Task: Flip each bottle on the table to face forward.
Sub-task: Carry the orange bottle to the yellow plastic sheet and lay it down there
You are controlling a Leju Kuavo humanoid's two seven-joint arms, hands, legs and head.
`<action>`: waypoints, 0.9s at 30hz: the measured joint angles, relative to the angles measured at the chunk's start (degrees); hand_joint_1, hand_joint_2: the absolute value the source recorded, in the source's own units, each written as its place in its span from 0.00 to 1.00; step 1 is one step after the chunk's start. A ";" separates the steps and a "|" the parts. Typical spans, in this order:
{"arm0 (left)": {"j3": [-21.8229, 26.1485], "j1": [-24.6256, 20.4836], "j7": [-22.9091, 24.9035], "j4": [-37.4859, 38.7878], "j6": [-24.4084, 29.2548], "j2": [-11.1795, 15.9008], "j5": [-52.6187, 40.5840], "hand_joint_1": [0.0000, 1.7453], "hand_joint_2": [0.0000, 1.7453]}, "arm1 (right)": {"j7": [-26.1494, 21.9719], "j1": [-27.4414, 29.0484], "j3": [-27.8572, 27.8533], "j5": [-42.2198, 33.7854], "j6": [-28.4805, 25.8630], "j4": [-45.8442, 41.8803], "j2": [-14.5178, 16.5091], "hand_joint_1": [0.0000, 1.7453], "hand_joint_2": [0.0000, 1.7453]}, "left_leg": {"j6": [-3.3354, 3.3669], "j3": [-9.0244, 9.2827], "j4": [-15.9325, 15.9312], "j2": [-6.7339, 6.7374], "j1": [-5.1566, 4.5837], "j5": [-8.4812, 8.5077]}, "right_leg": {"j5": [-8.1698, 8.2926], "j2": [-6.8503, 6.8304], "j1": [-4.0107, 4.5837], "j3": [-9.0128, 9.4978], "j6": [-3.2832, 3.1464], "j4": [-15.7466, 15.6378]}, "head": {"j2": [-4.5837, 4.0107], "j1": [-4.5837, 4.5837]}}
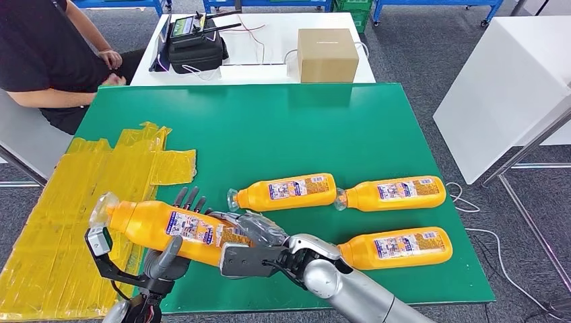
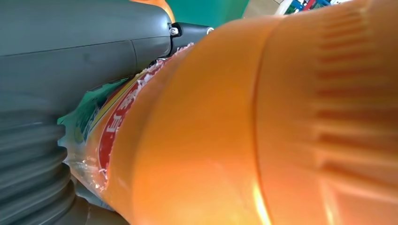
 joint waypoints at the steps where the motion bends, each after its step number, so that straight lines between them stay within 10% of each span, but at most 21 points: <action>1: 0.02 0.00 0.01 0.01 0.00 0.01 0.00 0.00 1.00 | 0.00 -0.07 0.10 -0.01 0.01 0.09 0.01 1.00 1.00 | 0.00 0.00 0.00 0.00 0.00 0.00 | 0.00 0.00 0.00 0.00 0.00 0.00 | 0.00 0.01; 5: 0.12 0.01 0.01 0.01 0.12 0.05 0.11 0.00 1.00 | 0.13 -0.67 0.77 -0.41 0.32 0.51 0.14 1.00 1.00 | 0.00 0.00 0.00 0.01 0.00 0.00 | 0.00 0.00 0.00 0.00 0.00 0.00 | 0.00 0.00; 9: 0.22 0.02 -0.20 0.01 0.93 0.05 0.26 1.00 1.00 | 0.55 -1.55 1.86 -1.22 0.43 1.02 0.29 1.00 1.00 | 0.00 0.01 0.00 0.00 0.00 0.00 | 0.00 0.00 0.00 0.00 0.00 0.00 | 0.00 0.01; 27: 0.86 0.15 -1.49 0.01 1.79 -0.75 -1.09 1.00 1.00 | 0.21 -1.31 2.26 -1.69 -2.07 1.90 -0.05 1.00 1.00 | 0.00 0.02 0.00 0.01 0.00 0.00 | 0.00 0.00 0.00 -0.01 0.00 0.00 | 0.00 0.00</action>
